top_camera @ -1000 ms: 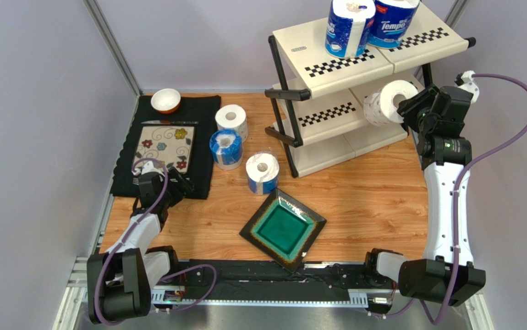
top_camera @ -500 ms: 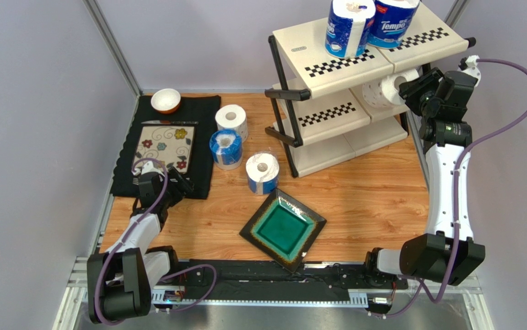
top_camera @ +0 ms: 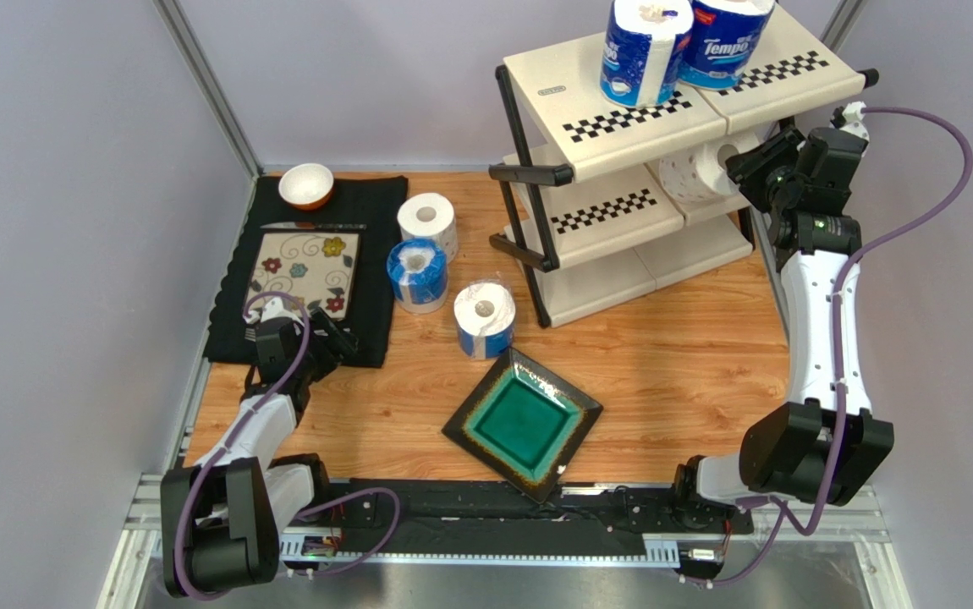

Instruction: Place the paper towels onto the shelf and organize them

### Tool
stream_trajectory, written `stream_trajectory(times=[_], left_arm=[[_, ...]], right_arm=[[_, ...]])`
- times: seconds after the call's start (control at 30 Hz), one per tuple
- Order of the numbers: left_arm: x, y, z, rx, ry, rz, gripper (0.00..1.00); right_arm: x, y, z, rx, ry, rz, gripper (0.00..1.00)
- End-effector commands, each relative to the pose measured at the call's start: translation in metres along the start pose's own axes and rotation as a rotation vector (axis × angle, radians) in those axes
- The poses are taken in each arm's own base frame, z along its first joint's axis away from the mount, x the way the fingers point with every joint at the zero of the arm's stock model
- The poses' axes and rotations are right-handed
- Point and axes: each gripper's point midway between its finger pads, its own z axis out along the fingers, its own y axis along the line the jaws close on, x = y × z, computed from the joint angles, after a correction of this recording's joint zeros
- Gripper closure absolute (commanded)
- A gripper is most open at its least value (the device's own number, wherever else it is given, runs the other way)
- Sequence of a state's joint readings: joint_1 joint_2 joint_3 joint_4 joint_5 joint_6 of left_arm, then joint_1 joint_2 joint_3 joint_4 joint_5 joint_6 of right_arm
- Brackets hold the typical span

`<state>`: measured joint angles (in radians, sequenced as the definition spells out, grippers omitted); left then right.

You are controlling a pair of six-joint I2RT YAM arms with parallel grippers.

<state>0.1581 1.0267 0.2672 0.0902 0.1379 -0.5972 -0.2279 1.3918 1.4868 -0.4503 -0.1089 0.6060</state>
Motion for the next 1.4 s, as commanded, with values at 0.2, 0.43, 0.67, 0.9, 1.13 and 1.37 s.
stream_trajectory(times=[0.2,0.43,0.67,0.9,1.13,1.37], left_arm=[[0.035,0.023,-0.004,-0.081,0.119,-0.031,0.11],[0.036,0.023,-0.004,-0.081,0.122,-0.031,0.11],[0.036,0.024,-0.004,-0.084,0.122,-0.031,0.11],[0.037,0.024,-0.004,-0.083,0.126,-0.033,0.11],[0.036,0.024,-0.004,-0.082,0.123,-0.033,0.11],[0.036,0.023,-0.004,-0.080,0.122,-0.032,0.11]], right_arm=[[-0.027,0.025,0.003,-0.098,-0.080,-0.010,0.54],[-0.026,0.026,0.005,-0.107,-0.072,-0.014,0.49],[-0.024,0.027,0.005,-0.120,-0.073,-0.022,0.44],[-0.019,0.024,0.008,-0.117,-0.062,-0.014,0.44],[-0.016,0.022,0.008,-0.114,-0.058,-0.009,0.44],[-0.030,0.033,-0.029,-0.140,-0.135,0.007,0.44]])
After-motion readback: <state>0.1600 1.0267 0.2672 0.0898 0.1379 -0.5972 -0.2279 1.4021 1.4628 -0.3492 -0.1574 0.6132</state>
